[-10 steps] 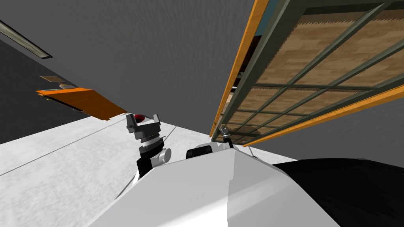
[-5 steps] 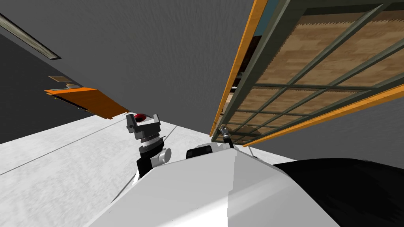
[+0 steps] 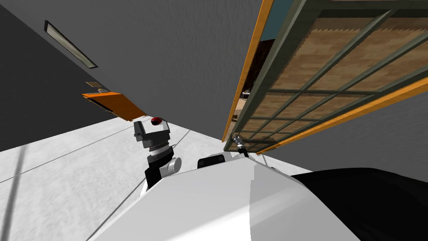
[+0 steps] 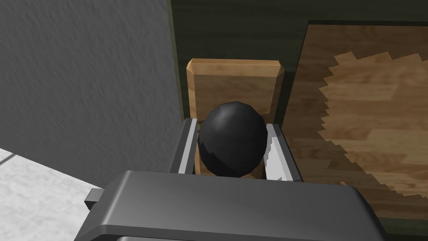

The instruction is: Pull the door open

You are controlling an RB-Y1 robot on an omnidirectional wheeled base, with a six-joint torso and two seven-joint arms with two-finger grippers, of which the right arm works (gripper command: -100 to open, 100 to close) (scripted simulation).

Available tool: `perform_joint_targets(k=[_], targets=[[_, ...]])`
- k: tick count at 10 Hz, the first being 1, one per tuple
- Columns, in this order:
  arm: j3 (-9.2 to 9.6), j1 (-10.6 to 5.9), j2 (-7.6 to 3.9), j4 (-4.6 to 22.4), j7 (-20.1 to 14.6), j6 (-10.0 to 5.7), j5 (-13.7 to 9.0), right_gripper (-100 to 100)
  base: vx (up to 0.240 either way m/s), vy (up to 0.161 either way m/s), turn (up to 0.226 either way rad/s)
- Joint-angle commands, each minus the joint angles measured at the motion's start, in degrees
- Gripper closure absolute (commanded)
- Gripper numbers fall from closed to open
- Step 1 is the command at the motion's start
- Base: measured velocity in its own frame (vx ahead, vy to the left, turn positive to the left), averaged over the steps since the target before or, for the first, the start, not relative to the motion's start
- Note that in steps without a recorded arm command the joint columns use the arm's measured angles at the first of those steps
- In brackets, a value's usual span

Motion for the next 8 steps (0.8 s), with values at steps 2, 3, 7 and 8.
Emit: perform_joint_targets(k=[2, 3, 7, 8], targets=[[1.71, 0.89, -1.75, -0.67, -2.65, -1.18, 0.98, 100, -0.196, -0.016, 0.102], [2.21, 1.17, -2.16, -0.80, -3.32, -1.45, 1.26, 100, -0.230, -0.036, 0.096], [4.24, 2.73, -3.73, -0.78, -5.69, -3.57, 2.77, 100, -0.183, -0.018, 0.078], [4.85, 3.16, -4.30, -0.85, -6.47, -4.31, 3.23, 100, -0.253, -0.041, 0.072]])
